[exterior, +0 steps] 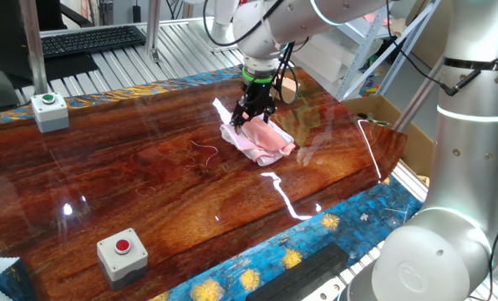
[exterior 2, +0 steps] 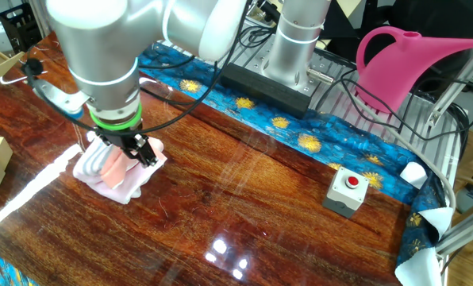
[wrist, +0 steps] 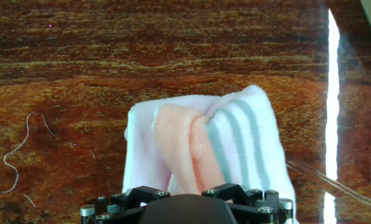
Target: Clean the table with a cloth
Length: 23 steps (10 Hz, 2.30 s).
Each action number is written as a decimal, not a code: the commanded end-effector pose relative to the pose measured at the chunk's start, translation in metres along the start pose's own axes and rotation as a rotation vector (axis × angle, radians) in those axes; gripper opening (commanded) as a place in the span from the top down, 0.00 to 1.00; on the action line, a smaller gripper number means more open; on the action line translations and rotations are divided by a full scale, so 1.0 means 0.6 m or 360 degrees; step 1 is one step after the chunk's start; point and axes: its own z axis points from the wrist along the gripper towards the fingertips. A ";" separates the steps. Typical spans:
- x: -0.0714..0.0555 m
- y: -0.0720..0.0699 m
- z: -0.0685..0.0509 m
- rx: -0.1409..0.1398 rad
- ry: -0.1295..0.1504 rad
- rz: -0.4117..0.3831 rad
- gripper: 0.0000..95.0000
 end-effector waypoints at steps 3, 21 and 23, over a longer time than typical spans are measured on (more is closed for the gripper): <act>-0.015 0.000 0.021 -0.0009 -0.0017 -0.0005 0.00; -0.028 0.007 0.082 -0.0018 -0.0257 -0.0085 1.00; -0.026 0.007 0.078 -0.0084 -0.0191 -0.0041 1.00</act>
